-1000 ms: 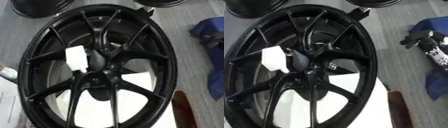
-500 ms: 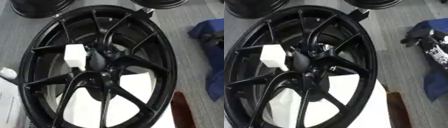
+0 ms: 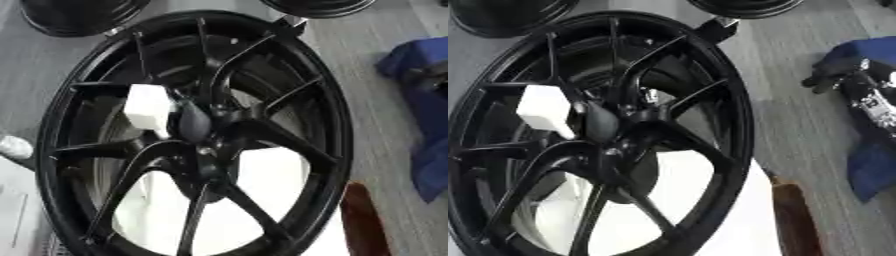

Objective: Pull the pin out of the wheel hub.

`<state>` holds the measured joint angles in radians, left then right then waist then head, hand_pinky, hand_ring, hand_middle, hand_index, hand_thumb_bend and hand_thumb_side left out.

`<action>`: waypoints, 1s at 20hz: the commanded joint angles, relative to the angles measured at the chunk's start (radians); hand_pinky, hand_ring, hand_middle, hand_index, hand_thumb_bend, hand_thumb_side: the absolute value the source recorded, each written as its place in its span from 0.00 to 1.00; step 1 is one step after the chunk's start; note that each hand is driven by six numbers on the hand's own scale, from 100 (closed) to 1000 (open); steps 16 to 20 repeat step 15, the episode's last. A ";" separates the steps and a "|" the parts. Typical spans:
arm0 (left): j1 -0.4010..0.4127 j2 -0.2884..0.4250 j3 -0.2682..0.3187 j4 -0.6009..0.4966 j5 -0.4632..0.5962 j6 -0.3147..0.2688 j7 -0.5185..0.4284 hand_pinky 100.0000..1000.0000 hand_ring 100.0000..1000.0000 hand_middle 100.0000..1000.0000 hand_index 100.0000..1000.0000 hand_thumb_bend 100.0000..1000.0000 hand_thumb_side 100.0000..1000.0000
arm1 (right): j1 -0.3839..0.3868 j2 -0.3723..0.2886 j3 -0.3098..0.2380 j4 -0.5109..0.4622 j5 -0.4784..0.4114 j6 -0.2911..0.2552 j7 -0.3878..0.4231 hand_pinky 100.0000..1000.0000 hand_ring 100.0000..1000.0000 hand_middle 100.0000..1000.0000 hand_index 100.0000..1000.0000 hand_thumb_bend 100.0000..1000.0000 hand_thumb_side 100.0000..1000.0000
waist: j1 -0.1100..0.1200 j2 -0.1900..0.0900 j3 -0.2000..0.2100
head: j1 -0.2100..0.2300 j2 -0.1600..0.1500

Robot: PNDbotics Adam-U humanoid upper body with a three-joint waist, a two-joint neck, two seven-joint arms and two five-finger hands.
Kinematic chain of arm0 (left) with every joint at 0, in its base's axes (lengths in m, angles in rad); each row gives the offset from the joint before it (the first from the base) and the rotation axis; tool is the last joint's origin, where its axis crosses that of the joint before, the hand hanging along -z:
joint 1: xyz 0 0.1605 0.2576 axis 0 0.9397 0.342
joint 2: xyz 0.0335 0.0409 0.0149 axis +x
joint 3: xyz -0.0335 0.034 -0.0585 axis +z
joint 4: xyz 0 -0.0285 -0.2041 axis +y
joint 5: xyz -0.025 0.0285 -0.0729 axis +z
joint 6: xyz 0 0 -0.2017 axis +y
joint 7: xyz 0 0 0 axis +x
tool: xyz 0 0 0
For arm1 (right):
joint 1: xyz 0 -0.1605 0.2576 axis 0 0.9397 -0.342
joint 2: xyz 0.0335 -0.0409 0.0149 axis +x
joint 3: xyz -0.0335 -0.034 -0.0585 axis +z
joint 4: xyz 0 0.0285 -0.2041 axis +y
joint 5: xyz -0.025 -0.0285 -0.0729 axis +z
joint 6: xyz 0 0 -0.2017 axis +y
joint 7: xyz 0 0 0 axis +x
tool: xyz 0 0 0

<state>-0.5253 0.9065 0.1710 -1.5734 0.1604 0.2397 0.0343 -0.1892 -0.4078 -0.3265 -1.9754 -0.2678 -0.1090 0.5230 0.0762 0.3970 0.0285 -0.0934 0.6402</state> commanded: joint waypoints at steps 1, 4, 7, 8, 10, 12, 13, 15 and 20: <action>-0.039 -0.087 -0.022 -0.159 0.080 -0.012 0.065 0.61 0.65 0.51 0.69 0.00 0.71 | -0.008 -0.006 -0.008 -0.025 -0.017 0.002 -0.004 0.95 0.71 0.50 0.71 0.00 0.60 | -0.007 -0.030 -0.002 | 0.010 -0.003; -0.070 -0.263 -0.034 -0.292 0.106 -0.018 0.087 0.60 0.65 0.51 0.69 0.00 0.72 | -0.012 0.001 -0.007 -0.025 -0.025 0.003 -0.004 0.95 0.71 0.50 0.70 0.00 0.60 | -0.018 -0.031 -0.003 | 0.017 -0.006; -0.080 -0.417 -0.042 -0.378 0.120 -0.028 0.096 0.61 0.64 0.51 0.68 0.00 0.73 | -0.017 0.009 -0.005 -0.025 -0.032 0.004 -0.003 0.95 0.71 0.50 0.70 0.00 0.60 | -0.031 -0.029 -0.008 | 0.030 -0.013; -0.080 -0.452 -0.047 -0.395 0.125 -0.031 0.098 0.61 0.64 0.51 0.68 0.00 0.73 | -0.018 0.012 -0.004 -0.025 -0.034 0.004 -0.003 0.95 0.71 0.50 0.70 0.00 0.60 | -0.034 -0.028 -0.010 | 0.034 -0.017; -0.078 -0.504 -0.056 -0.418 0.130 -0.046 0.095 0.61 0.64 0.50 0.69 0.00 0.73 | -0.023 0.018 -0.002 -0.025 -0.039 0.003 -0.003 0.95 0.71 0.50 0.70 0.00 0.60 | -0.043 -0.026 -0.016 | 0.042 -0.023; -0.071 -0.533 -0.062 -0.425 0.130 -0.065 0.088 0.61 0.64 0.50 0.69 0.00 0.73 | -0.026 0.023 -0.002 -0.025 -0.042 0.003 -0.002 0.95 0.71 0.50 0.70 0.00 0.60 | -0.049 -0.022 -0.021 | 0.047 -0.027; -0.066 -0.541 -0.066 -0.426 0.127 -0.071 0.083 0.61 0.65 0.50 0.69 0.00 0.73 | -0.027 0.025 -0.002 -0.025 -0.043 0.002 -0.002 0.95 0.71 0.50 0.70 0.00 0.60 | -0.051 -0.021 -0.023 | 0.049 -0.029; -0.059 -0.549 -0.071 -0.426 0.113 -0.088 0.070 0.62 0.65 0.51 0.69 0.00 0.73 | -0.028 0.028 -0.002 -0.025 -0.044 0.002 -0.002 0.95 0.71 0.50 0.70 0.00 0.60 | -0.054 -0.017 -0.025 | 0.053 -0.031; -0.059 -0.549 -0.071 -0.426 0.113 -0.088 0.070 0.62 0.65 0.51 0.69 0.00 0.73 | -0.028 0.028 -0.002 -0.025 -0.044 0.002 -0.002 0.95 0.71 0.50 0.70 0.00 0.60 | -0.054 -0.017 -0.025 | 0.053 -0.031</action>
